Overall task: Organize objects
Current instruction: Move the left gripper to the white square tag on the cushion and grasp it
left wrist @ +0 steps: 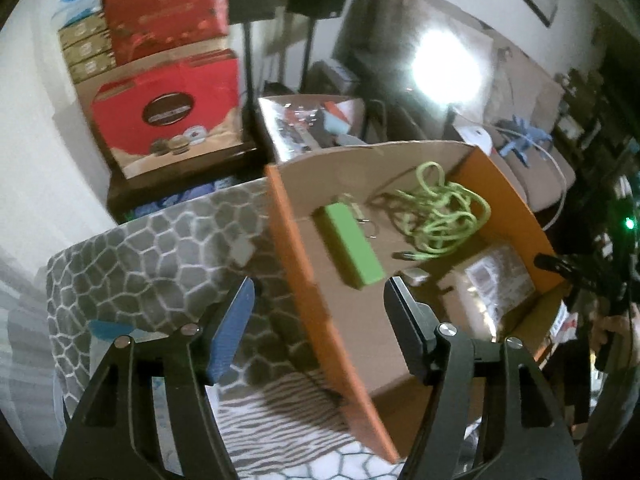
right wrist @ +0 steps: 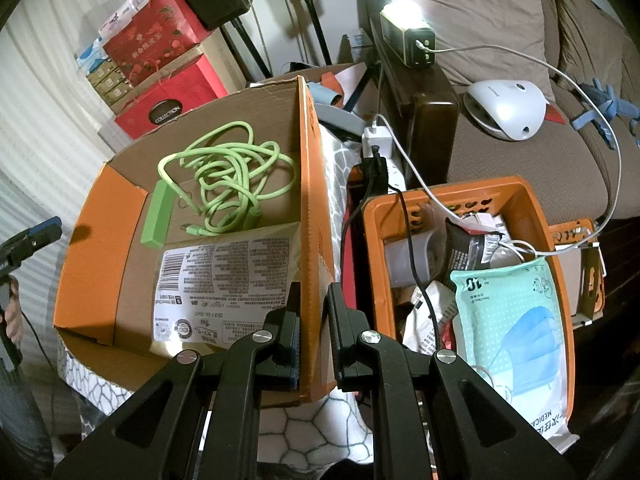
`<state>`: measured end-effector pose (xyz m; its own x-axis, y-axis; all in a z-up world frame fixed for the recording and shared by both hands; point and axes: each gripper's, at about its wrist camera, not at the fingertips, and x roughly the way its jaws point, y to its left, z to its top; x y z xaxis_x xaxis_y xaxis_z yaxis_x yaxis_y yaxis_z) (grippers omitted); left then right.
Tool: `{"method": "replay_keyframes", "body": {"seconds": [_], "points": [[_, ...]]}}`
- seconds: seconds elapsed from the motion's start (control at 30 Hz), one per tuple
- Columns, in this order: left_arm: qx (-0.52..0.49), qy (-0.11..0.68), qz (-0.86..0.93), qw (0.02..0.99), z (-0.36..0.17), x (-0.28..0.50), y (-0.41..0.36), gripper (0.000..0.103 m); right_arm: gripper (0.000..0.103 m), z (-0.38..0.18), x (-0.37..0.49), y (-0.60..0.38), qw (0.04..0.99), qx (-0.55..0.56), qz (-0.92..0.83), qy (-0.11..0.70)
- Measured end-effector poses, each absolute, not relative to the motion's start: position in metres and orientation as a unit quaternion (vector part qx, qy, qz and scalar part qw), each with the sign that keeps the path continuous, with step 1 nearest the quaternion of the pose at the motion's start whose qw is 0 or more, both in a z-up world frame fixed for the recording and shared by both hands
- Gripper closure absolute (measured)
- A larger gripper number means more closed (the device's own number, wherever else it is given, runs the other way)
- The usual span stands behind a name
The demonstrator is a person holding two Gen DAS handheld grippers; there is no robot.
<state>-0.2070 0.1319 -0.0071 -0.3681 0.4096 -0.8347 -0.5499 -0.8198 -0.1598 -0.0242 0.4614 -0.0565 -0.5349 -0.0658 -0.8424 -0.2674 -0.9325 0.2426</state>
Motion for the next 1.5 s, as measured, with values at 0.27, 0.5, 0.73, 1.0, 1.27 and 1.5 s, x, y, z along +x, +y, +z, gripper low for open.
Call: {"method": "replay_keyframes", "body": {"seconds": [0.27, 0.5, 0.73, 1.0, 1.27, 1.5], "points": [[-0.496, 0.044, 0.828, 0.258, -0.021, -0.231, 0.099, 0.016, 0.092, -0.058, -0.021, 0.461, 0.06, -0.479, 0.858, 0.174], [-0.512, 0.007, 0.823, 0.245, -0.035, -0.246, 0.078, 0.009, 0.092, -0.058, -0.021, 0.461, 0.06, -0.48, 0.858, 0.173], [-0.492, 0.012, 0.833, 0.253, -0.041, -0.257, 0.071, 0.007, 0.092, -0.057, -0.022, 0.462, 0.06, -0.48, 0.858, 0.174], [-0.48, 0.059, 0.823, 0.298, -0.068, -0.276, 0.085, 0.019, 0.092, -0.059, -0.021, 0.463, 0.063, -0.485, 0.855, 0.172], [-0.476, 0.11, 0.8, 0.349, -0.094, -0.284, 0.105, 0.029, 0.092, -0.058, -0.026, 0.461, 0.065, -0.493, 0.851, 0.169], [-0.461, 0.158, 0.797, 0.357, -0.107, -0.284, 0.122, 0.04, 0.091, -0.058, -0.031, 0.458, 0.069, -0.5, 0.848, 0.16]]}}
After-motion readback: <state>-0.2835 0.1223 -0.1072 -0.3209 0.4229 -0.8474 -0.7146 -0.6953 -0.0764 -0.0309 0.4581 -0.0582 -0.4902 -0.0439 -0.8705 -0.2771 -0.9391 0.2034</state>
